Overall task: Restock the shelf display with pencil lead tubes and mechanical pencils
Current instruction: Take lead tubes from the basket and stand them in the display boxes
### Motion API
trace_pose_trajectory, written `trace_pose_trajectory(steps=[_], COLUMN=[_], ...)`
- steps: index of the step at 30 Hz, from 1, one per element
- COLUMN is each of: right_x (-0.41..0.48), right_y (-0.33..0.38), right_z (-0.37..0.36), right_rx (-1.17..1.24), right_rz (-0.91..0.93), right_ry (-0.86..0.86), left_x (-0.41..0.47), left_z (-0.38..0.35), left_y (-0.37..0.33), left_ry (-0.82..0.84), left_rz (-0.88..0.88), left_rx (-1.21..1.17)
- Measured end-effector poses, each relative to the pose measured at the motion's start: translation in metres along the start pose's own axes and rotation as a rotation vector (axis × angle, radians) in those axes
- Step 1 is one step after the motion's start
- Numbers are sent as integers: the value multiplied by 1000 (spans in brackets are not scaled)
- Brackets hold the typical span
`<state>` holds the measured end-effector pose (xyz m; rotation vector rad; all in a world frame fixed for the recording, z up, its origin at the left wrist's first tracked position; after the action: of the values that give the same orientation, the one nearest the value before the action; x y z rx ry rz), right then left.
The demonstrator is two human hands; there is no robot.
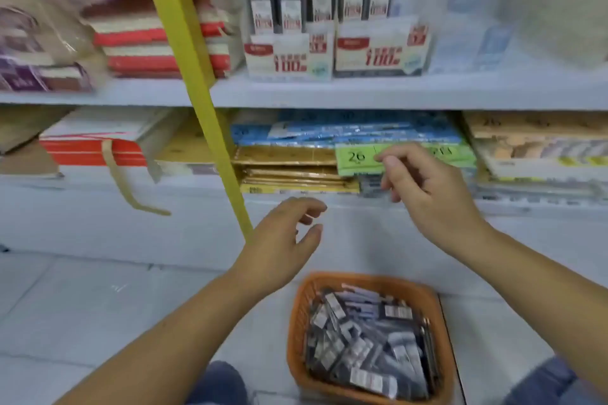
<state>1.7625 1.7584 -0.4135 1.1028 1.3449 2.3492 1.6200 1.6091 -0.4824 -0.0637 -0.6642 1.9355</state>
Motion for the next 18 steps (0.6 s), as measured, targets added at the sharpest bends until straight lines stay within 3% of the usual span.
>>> trace_pose_trajectory(steps=[2, 4, 8, 10, 13, 16, 18], right_x=[-55, -114, -210, -239, -255, -256, -259], right_y=[-82, -155, -252, -281, -307, -321, -327], right_z=[-9, -15, -33, -44, -56, -75, -93], right_rx=[-59, -158, -330, -356, -369, -419, -468], right_rz=[-368, -650, -921, -986, -983, -935, -950], right_ry=[134, 237, 438, 524, 490, 481, 571], left_x=[-35, -64, -99, -106, -114, -126, -135], left_z=[-62, -118, -209, -242, -279, -305, -318], left_y=[27, 55, 88, 94, 102, 116, 120], left_ry=[304, 500, 617, 611, 621, 709, 766], left_rz=[34, 115, 353, 441, 503, 582, 594], left_rx=[84, 151, 72, 11, 14, 2, 6])
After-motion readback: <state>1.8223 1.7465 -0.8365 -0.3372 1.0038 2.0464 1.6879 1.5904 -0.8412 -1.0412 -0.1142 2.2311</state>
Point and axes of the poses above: each hand's wrist, its own x-axis towards the middle knuckle, its own z-axis out of the back of the hand, y = z × x, the point moved 6 cm from there along x, towards the middle knuckle, and after that the axes turned 15 degrees about x, right-handed, at the moved point
